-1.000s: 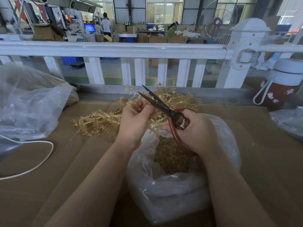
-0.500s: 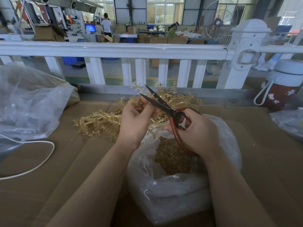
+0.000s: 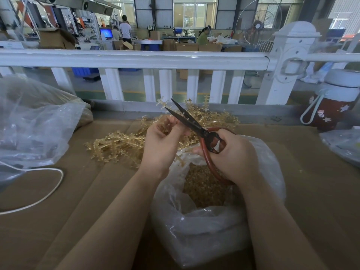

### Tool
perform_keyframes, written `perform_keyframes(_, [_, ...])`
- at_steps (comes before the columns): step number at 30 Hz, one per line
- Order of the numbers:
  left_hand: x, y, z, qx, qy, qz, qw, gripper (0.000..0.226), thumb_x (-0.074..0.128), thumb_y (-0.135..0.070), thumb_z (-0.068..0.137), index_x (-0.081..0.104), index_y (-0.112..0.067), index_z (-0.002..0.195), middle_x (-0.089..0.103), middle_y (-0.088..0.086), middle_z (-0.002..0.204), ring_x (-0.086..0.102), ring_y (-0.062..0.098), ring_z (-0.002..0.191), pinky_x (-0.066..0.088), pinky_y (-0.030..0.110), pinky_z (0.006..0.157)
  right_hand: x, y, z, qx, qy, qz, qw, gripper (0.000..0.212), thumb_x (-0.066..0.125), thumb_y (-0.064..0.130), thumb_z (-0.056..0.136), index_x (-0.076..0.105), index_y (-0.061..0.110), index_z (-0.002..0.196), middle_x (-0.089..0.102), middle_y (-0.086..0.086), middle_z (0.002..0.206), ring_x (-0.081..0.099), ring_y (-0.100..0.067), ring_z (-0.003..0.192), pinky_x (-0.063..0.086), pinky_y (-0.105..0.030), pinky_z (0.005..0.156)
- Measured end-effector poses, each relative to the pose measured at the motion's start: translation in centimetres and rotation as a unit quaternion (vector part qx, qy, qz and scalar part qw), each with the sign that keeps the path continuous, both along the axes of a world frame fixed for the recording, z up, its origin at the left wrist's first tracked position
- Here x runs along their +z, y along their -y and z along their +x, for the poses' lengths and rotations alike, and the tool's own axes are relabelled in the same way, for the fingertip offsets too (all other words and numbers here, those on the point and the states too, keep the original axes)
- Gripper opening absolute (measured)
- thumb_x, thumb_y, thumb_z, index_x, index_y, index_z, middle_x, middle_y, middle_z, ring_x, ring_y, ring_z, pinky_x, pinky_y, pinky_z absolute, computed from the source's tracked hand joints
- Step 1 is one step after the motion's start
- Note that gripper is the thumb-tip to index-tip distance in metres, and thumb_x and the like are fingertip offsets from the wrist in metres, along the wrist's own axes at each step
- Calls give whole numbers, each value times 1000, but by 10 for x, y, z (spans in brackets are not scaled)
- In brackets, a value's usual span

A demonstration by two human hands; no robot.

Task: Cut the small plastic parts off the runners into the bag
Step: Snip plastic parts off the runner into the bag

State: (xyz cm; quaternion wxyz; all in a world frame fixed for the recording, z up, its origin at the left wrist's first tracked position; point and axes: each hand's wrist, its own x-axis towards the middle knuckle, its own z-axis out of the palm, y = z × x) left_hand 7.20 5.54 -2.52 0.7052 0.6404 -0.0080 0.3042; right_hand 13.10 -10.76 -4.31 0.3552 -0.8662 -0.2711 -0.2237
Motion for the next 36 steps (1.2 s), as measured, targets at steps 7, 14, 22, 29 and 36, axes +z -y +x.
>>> perform_keyframes(7, [4, 0, -2, -20, 16, -63, 998, 9, 63, -9, 96, 69, -8, 90, 73, 5, 79, 66, 16, 71, 54, 24, 71, 0, 0, 1, 16, -29, 13, 999, 72, 51, 93, 61, 67, 28, 87, 66, 14, 73, 59, -2, 66, 50, -22, 58])
perform_keyframes(14, [0, 0, 2, 31, 5, -37, 999, 15, 64, -11, 95, 71, 1, 91, 73, 5, 78, 67, 11, 72, 53, 20, 71, 1, 0, -1, -3, 3, -6, 1000, 70, 46, 94, 63, 64, 30, 86, 59, 20, 68, 53, 6, 62, 31, -10, 52])
perform_keyframes(22, [1, 0, 1, 20, -5, 3, 1000, 23, 60, -16, 99, 76, -21, 84, 72, 4, 80, 63, 9, 72, 53, 20, 72, 0, -1, -2, -4, 17, -4, 1000, 71, 43, 97, 65, 64, 33, 88, 63, 20, 73, 54, 9, 67, 30, -6, 54])
perform_keyframes(29, [1, 0, 1, 27, -3, 14, 1000, 20, 58, -13, 99, 75, -15, 87, 70, -1, 76, 62, 5, 69, 50, 15, 68, 1, -2, -2, 7, 4, 12, 1000, 65, 45, 95, 64, 62, 36, 84, 53, 24, 63, 56, 10, 78, 41, -6, 59])
perform_keyframes(36, [0, -2, 1, 20, -3, 18, 1000, 25, 58, -17, 98, 76, -24, 84, 70, 4, 80, 63, 12, 74, 53, 24, 75, 2, -1, -3, 20, -13, 9, 1000, 63, 49, 93, 63, 64, 36, 86, 57, 22, 66, 57, 4, 67, 36, -11, 51])
